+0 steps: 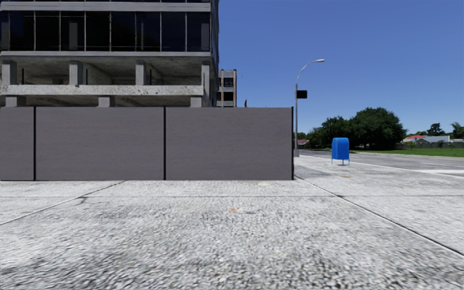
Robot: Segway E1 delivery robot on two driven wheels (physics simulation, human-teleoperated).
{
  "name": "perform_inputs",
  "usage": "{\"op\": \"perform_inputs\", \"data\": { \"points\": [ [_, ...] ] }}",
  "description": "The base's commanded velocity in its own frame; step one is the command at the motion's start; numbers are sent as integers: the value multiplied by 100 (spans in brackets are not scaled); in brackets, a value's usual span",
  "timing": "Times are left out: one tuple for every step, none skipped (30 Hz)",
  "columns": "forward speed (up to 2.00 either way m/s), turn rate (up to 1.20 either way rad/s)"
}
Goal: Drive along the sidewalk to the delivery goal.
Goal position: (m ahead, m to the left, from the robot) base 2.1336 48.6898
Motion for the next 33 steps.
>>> {"op": "perform_inputs", "data": {
  "points": [
    [200, 70],
    [200, 70],
    [200, 120],
    [200, 120],
    [200, 120],
    [200, 120],
    [200, 120],
    [200, 120],
    [200, 120],
    [200, 120],
    [200, 120],
    [200, 120],
    [200, 120],
    [200, 120],
    [200, 120],
    [200, 120],
    [200, 120],
    [200, 120],
    [200, 120],
    [200, 120],
    [200, 120],
    [200, 120],
    [200, 120],
    [200, 120],
    [200, 120],
    [200, 120],
    [200, 120],
    [200, 120],
    [200, 120],
    [200, 120],
    [200, 120],
    [200, 120],
    [200, 120]
  ]
}}
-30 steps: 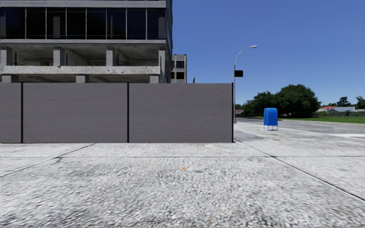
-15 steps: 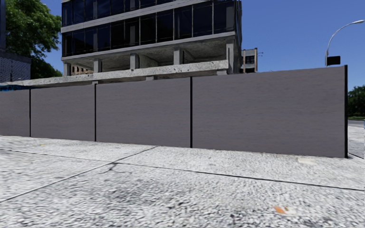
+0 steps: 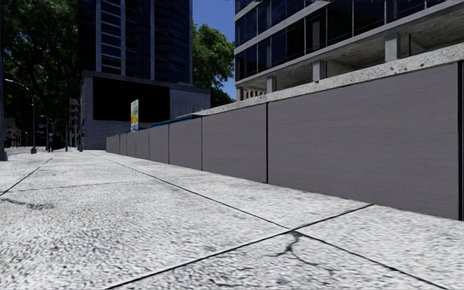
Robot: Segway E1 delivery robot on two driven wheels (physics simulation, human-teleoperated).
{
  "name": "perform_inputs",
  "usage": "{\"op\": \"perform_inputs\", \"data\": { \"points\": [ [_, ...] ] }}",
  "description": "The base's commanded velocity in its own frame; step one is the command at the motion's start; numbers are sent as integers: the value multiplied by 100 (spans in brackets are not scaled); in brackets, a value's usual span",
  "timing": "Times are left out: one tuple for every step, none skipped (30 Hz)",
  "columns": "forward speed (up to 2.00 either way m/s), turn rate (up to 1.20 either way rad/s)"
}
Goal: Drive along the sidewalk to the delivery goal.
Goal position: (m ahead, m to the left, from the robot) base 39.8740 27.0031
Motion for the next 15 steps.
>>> {"op": "perform_inputs", "data": {
  "points": [
    [200, 120],
    [200, 116],
    [200, 72],
    [200, 69],
    [200, 59],
    [200, 46],
    [200, 0],
    [200, 0],
    [200, 0],
    [200, 0],
    [200, 0],
    [200, 0],
    [200, 0],
    [200, 0],
    [200, 0]
  ]
}}
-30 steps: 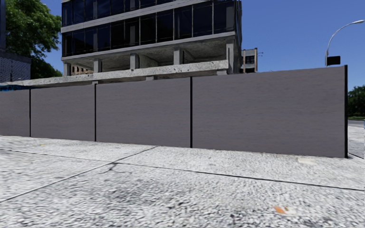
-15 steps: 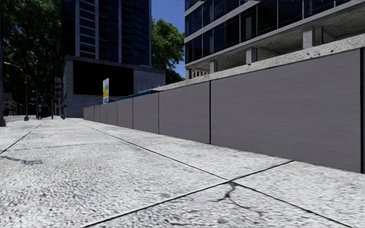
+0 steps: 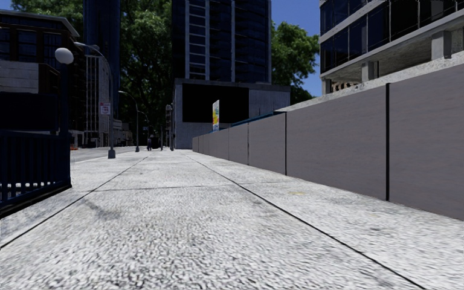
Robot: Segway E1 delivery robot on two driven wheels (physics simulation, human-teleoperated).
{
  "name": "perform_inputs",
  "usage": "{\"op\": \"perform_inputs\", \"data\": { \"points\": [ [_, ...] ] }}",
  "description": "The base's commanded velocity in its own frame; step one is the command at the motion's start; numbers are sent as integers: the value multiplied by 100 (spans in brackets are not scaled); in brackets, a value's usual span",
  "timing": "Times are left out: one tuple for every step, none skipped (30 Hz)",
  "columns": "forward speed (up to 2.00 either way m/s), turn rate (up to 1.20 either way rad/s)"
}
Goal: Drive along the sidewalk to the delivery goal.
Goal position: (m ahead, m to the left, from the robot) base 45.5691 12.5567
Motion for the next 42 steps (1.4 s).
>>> {"op": "perform_inputs", "data": {
  "points": [
    [200, 0],
    [200, 0],
    [200, 0],
    [200, 0],
    [200, 0],
    [200, 0],
    [200, 0],
    [200, 0],
    [200, 0],
    [200, 0],
    [200, 0],
    [200, 0],
    [200, 0],
    [200, 0],
    [200, 0],
    [200, 10],
    [200, 25],
    [200, 43],
    [200, 65],
    [200, 65],
    [200, 83],
    [200, 88],
    [200, 90],
    [200, 90],
    [200, 44],
    [200, 23],
    [200, 23],
    [200, 7],
    [200, 0],
    [200, 0],
    [200, 0],
    [200, 0],
    [200, 0],
    [200, 0],
    [200, 0],
    [200, 0],
    [200, 0],
    [200, 0],
    [200, 0],
    [200, 0],
    [200, 0],
    [200, 0]
  ]
}}
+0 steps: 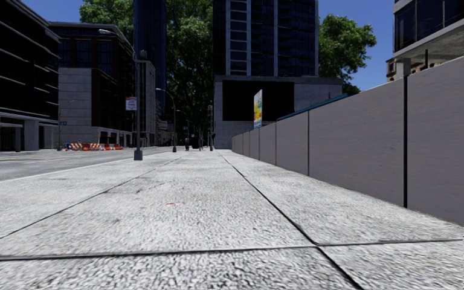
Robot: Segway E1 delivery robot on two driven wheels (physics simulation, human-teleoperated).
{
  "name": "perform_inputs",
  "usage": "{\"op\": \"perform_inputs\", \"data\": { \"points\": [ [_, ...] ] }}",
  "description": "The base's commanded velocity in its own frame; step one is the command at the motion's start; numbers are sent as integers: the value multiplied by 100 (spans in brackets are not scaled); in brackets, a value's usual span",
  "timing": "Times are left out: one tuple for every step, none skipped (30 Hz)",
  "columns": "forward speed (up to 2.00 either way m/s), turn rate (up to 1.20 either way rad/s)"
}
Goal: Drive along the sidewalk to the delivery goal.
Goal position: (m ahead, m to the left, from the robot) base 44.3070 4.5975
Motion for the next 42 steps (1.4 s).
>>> {"op": "perform_inputs", "data": {
  "points": [
    [200, 0],
    [200, 0],
    [200, 0],
    [200, 0],
    [200, 0],
    [200, 2],
    [200, 2],
    [200, 47],
    [200, 73],
    [200, 94],
    [200, 102],
    [200, 102],
    [200, 103],
    [200, 91],
    [200, 38],
    [200, 20],
    [200, 0],
    [200, 0],
    [200, 0],
    [200, 0],
    [200, 0],
    [200, 0],
    [200, 0],
    [200, 0],
    [200, 0],
    [200, 0],
    [200, 0],
    [200, 0],
    [200, 0],
    [200, 0],
    [200, 0],
    [200, 0],
    [200, 0],
    [200, 0],
    [200, 0],
    [200, 0],
    [200, 0],
    [200, 0],
    [200, 0],
    [200, 0],
    [200, 0],
    [200, 0]
  ]
}}
